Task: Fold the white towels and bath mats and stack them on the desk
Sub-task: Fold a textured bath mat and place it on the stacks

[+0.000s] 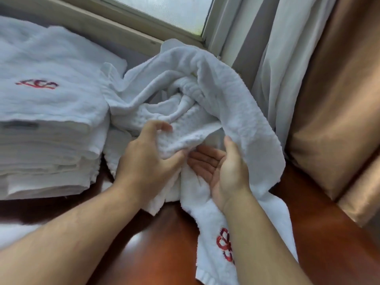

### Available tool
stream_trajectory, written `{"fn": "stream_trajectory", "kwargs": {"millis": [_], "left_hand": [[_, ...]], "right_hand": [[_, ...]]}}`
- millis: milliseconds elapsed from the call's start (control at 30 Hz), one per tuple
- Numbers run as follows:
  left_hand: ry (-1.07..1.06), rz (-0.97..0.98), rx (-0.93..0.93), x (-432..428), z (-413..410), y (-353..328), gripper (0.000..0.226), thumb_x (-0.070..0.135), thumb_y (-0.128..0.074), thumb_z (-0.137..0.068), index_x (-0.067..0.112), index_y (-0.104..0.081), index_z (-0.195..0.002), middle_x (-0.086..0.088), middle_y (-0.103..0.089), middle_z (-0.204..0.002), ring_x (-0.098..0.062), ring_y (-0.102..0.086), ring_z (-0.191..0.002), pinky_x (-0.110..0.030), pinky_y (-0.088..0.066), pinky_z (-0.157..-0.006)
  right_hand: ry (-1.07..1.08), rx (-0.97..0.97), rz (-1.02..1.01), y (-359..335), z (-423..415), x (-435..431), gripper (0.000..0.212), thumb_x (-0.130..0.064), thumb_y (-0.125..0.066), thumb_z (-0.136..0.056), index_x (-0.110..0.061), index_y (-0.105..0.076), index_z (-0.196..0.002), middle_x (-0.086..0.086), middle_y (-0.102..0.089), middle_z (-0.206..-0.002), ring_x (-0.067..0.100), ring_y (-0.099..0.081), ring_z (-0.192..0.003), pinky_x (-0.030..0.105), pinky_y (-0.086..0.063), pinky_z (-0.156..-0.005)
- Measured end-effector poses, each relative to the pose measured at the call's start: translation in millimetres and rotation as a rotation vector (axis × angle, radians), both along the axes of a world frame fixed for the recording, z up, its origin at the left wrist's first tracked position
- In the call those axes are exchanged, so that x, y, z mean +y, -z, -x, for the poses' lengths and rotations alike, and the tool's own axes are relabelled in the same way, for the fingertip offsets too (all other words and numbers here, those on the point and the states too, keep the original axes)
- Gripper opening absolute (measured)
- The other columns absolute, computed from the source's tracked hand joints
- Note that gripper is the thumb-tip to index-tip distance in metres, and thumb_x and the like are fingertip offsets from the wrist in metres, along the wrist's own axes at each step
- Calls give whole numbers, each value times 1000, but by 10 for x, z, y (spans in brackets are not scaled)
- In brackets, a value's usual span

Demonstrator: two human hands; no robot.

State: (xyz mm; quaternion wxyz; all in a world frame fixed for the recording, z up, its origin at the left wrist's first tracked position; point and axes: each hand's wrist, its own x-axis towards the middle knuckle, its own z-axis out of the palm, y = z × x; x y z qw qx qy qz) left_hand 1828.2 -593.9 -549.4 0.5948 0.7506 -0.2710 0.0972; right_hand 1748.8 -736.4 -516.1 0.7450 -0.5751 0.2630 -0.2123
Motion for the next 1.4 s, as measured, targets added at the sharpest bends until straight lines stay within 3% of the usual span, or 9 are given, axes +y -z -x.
{"fn": "stream_trajectory", "kwargs": {"millis": [267, 400, 500, 700, 867, 1000, 1133, 1300, 1400], "left_hand": [[472, 237, 172, 58, -62, -58, 47, 41, -44, -96, 18, -65, -132, 10, -67, -130, -6, -57, -127, -42, -41, -112], [451, 227, 125, 26, -11, -15, 46, 47, -43, -96, 27, -63, -133, 12, -65, -133, -4, -55, -128, -41, -40, -112], [333, 316, 158, 13, 25, 29, 39, 54, -43, -90, 33, -63, -117, 11, -68, -113, -7, -63, -109, -40, -50, -93], [149, 85, 140, 0, 3, 4, 68, 38, -52, -76, 57, -40, -140, 19, -38, -133, -8, -34, -132, -39, -32, -117], [181, -23, 57, -34, 39, 27, 81, 19, -60, -87, 60, -25, -148, 18, -23, -141, -11, -29, -135, -30, -27, -118], [149, -24, 31, -26, 12, 42, 83, 38, -71, -82, 67, -23, -142, 19, -25, -130, -6, -32, -128, -18, -30, -109], [166, -55, 18, 5, -14, 51, 76, 54, -77, -73, 73, -33, -132, 21, -25, -121, 1, -30, -126, -8, -27, -97], [118, -179, -73, 10, 12, 45, 24, 63, -69, -72, 50, -68, -93, 20, -33, -105, -10, -33, -111, -31, -36, -108], [82, -204, -104, 7, 45, 15, 20, 57, -67, -78, 45, -70, -94, 18, -36, -102, -13, -33, -110, -41, -34, -110]], "right_hand": [[-100, -162, 18, 68, 22, -113, 83, -78, -40, -88, -12, -63, -133, 14, -71, -123, 29, -69, -114, 41, -59, -88], [-46, -124, 46, 114, 14, -109, 47, -47, -54, -101, -9, -67, -124, 13, -75, -114, 29, -72, -106, 42, -61, -82], [4, -180, 93, 110, 11, -100, 41, -42, -51, -103, -10, -67, -124, 11, -75, -115, 27, -71, -109, 48, -57, -93], [241, -183, 741, -21, 69, -95, 36, -55, -49, -97, -32, -68, -119, -9, -63, -131, 3, -58, -122, 34, -46, -109], [161, -416, 390, -93, 160, -86, 26, -25, -59, -86, -30, -81, -73, -10, -76, -81, 4, -73, -83, 19, -55, -71], [-31, -529, -33, -156, 188, -84, 37, -18, -58, -77, -3, -74, -106, 19, -68, -118, 35, -64, -118, 48, -48, -106], [-200, -526, -109, -195, 218, -130, 38, -22, -51, -81, -1, -61, -110, 21, -52, -121, 37, -51, -121, 53, -31, -118], [-108, -377, -16, -188, 231, -239, 64, -45, -35, -102, 9, -51, -132, 34, -51, -137, 44, -52, -131, 61, -33, -115], [-53, -384, 40, -192, 246, -234, 72, -56, -33, -103, 2, -53, -140, 27, -57, -139, 40, -57, -129, 61, -38, -113]]}}
